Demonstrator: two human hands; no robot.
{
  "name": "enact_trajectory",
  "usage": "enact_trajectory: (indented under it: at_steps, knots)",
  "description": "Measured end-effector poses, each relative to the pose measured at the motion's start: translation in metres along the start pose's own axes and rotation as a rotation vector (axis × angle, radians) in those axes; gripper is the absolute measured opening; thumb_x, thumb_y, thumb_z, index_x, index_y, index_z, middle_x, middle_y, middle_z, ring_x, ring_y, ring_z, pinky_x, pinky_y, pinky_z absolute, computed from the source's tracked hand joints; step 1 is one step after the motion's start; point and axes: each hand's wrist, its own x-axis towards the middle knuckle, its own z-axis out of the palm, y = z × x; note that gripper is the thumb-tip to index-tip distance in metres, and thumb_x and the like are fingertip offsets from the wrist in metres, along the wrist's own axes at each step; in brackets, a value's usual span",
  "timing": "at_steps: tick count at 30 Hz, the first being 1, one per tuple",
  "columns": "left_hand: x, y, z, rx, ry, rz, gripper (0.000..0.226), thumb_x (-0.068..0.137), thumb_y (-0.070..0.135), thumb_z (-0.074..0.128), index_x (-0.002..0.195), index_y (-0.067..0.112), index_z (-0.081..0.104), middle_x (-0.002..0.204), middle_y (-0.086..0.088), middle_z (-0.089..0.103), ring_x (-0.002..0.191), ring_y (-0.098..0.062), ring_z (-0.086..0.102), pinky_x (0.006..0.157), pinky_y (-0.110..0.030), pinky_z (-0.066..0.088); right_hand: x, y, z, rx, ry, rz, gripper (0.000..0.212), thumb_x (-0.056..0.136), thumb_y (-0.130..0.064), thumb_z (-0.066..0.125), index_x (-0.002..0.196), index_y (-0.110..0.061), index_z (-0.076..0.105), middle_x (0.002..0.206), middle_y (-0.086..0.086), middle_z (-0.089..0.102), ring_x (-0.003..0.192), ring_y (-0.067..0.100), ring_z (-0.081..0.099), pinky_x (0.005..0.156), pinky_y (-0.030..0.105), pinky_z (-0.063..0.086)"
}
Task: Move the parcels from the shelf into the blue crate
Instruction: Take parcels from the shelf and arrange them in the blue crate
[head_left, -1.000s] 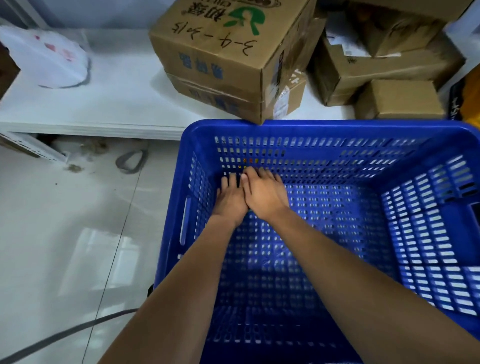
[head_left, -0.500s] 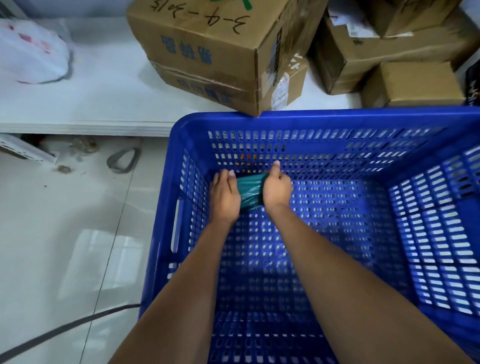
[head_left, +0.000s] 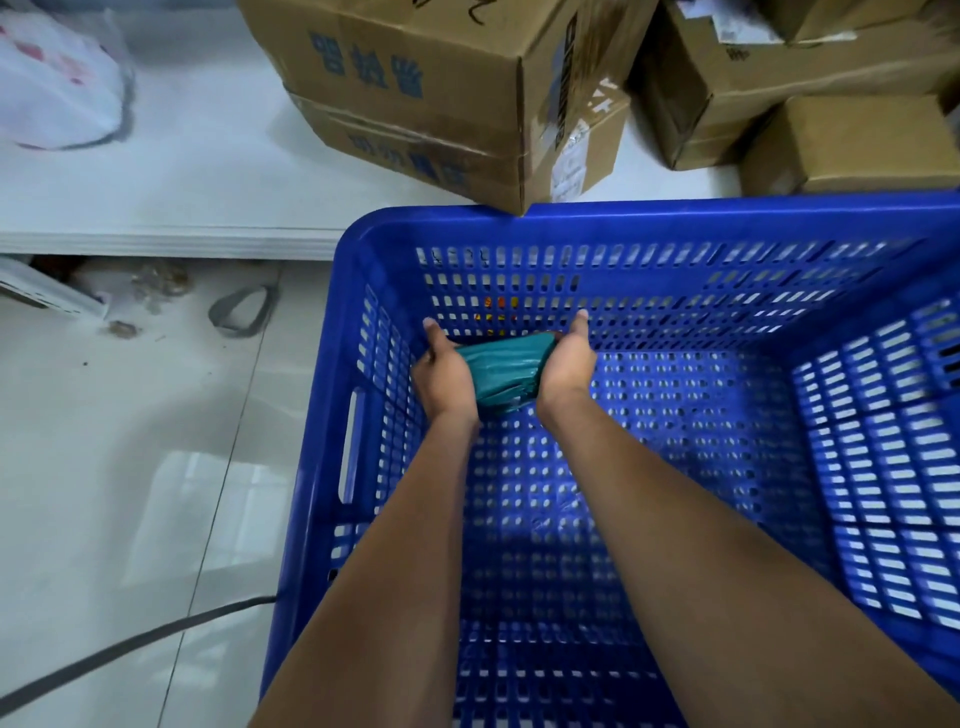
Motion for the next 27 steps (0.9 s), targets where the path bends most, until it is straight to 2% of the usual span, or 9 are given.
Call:
enact_trajectory:
  at_steps: [3,5,7,10,14,17,21,24,27]
  knots:
    - [0.006,-0.001,0.0,0.003,-0.002,-0.028,0.047,0.097,0.059,0.041,0.076,0.018,0.054,0.066,0.0,0.045,0.057,-0.017,0.043,0.054,-0.03,0.032,0.003,0.0,-0.004,0.028,-0.024,0.01,0.056,0.094,-0.064,0.041,0.077,-0.013,0.06,0.104,0.011,0.067,0.088,0.032,0.06,0.094,0.054,0.048]
    - [0.01,-0.002,0.002,0.002,-0.002,-0.02,0.044,0.098,0.054,0.043,0.074,0.019,0.055,0.066,-0.001,0.05,0.06,-0.021,0.049,0.058,-0.031,0.037,0.002,-0.004,-0.008,-0.01,0.0,-0.003,0.051,0.099,-0.057,0.037,0.072,-0.017,0.055,0.092,0.01,0.07,0.069,0.026,0.054,0.077,0.048,0.051]
    - [0.011,-0.001,0.002,0.018,0.007,0.005,0.042,0.099,0.047,0.044,0.07,0.018,0.054,0.061,-0.002,0.047,0.056,-0.021,0.045,0.056,-0.03,0.032,-0.001,-0.009,-0.01,-0.112,0.025,-0.024,0.056,0.1,-0.058,0.031,0.067,-0.016,0.047,0.056,0.003,0.038,0.049,0.018,0.029,0.05,0.035,0.03]
    - [0.01,0.001,0.003,0.047,0.016,0.038,0.043,0.101,0.042,0.043,0.065,0.018,0.048,0.059,-0.003,0.043,0.054,-0.021,0.038,0.057,-0.031,0.027,-0.001,-0.011,-0.015,-0.379,0.095,-0.163,0.055,0.102,-0.057,0.024,0.065,-0.019,0.037,0.058,0.002,0.027,0.049,0.019,0.021,0.049,0.032,0.019]
    - [0.01,-0.001,0.003,0.078,0.017,0.067,0.044,0.102,0.04,0.041,0.065,0.018,0.048,0.058,-0.004,0.044,0.052,-0.021,0.039,0.055,-0.031,0.027,-0.001,-0.015,-0.025,-0.568,0.214,-0.501,0.057,0.107,-0.043,0.023,0.062,-0.013,0.042,0.057,0.007,0.041,0.049,0.023,0.034,0.05,0.035,0.028]
    - [0.01,0.0,0.003,0.093,0.008,0.106,0.045,0.103,0.04,0.039,0.065,0.018,0.05,0.06,-0.004,0.048,0.054,-0.022,0.043,0.055,-0.031,0.029,-0.007,-0.021,-0.022,-0.688,0.263,-0.955,0.053,0.105,-0.032,0.026,0.078,-0.004,0.061,0.071,0.012,0.061,0.068,0.03,0.055,0.068,0.039,0.046]
    - [0.009,0.001,0.002,0.112,0.024,0.125,0.048,0.104,0.043,0.036,0.066,0.019,0.054,0.066,-0.002,0.057,0.06,-0.023,0.053,0.056,-0.03,0.038,-0.03,-0.022,-0.004,-1.01,0.041,-1.447,0.046,0.103,-0.027,0.029,0.083,-0.004,0.063,0.077,0.011,0.062,0.078,0.03,0.056,0.081,0.04,0.045]
    - [0.008,0.004,0.001,0.218,0.009,0.187,0.056,0.105,0.045,0.03,0.067,0.015,0.058,0.074,-0.008,0.062,0.064,-0.026,0.053,0.06,-0.03,0.036,-0.028,-0.011,-0.001,-1.316,-0.177,-1.341,0.054,0.106,-0.036,0.026,0.085,-0.007,0.066,0.085,0.011,0.067,0.091,0.029,0.06,0.078,0.037,0.047]
    - [0.008,0.002,0.0,0.576,0.166,0.524,0.058,0.106,0.039,0.028,0.076,0.006,0.065,0.079,-0.017,0.067,0.066,-0.032,0.059,0.058,-0.03,0.034,-0.018,-0.003,0.0,-1.442,-0.102,-1.314,0.058,0.105,-0.04,0.025,0.073,-0.012,0.064,0.071,0.006,0.065,0.088,0.026,0.061,0.059,0.032,0.039]
